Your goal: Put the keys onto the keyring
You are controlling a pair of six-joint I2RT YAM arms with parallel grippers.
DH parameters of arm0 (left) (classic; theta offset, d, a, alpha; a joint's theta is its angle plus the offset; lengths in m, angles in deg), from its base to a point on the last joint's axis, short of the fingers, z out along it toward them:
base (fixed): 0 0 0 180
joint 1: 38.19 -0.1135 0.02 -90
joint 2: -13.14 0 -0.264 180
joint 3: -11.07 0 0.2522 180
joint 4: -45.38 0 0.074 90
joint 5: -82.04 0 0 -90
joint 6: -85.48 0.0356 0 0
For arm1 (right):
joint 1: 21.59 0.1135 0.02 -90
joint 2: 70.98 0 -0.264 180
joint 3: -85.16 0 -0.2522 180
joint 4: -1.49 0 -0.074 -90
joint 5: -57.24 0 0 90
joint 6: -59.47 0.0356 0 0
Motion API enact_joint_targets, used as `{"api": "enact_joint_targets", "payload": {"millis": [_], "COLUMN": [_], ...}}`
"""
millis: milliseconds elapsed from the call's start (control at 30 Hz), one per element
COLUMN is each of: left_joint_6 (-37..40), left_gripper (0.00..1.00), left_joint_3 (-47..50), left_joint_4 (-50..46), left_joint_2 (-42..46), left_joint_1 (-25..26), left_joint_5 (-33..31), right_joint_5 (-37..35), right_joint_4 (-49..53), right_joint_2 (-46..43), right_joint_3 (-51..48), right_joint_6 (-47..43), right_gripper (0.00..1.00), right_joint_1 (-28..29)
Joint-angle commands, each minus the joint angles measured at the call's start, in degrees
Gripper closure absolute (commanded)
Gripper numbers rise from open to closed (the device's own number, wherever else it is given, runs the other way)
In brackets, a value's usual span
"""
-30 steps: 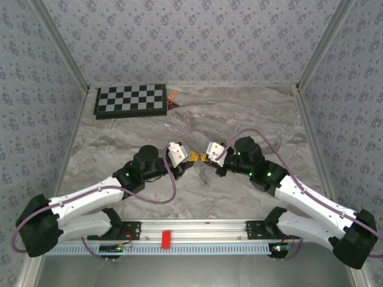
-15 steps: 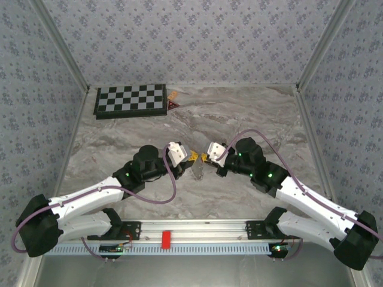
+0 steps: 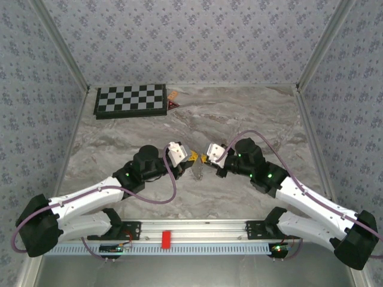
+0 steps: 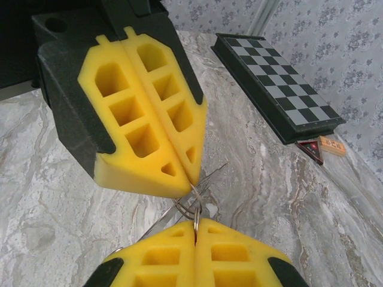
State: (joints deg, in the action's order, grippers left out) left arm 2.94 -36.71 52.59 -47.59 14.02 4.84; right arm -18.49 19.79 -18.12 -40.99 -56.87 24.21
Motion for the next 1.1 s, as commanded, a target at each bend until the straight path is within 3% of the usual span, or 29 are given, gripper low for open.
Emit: {"api": "enact_joint_targets", "payload": {"millis": [0,667,933,1033,1067], "left_joint_6": [-0.5,-1.6,-5.6,-7.6,-8.1], "left_gripper": [1.00,1.00,1.00,1.00,1.00], "left_joint_3": [-2.1,-2.1,-1.5,-1.1,-1.0], "left_joint_4": [2.3,2.7,6.5,8.8,9.5], "left_joint_2": [0.6,0.7,0.7,0.8,0.8], "left_joint_1": [0.3,0.3,0.0,-0.2,-0.3], "left_joint_5": [-0.6,-1.6,-0.2,1.3,1.5], "right_joint_5": [1.1,-3.5,-11.5,-11.6,-11.7], "right_joint_4": [0.3,0.0,-3.3,-5.0,-5.3], "right_joint_2": [-0.7,-1.3,-0.7,-0.8,-0.9], "right_joint_3": [-0.5,-1.4,-3.0,-3.7,-3.9], "right_joint_6": [-1.6,-3.4,-5.8,-4.2,-3.5], "right_gripper": [1.00,1.00,1.00,0.93,0.85], "right_joint_1": [1.3,2.9,6.3,6.7,6.7]}}
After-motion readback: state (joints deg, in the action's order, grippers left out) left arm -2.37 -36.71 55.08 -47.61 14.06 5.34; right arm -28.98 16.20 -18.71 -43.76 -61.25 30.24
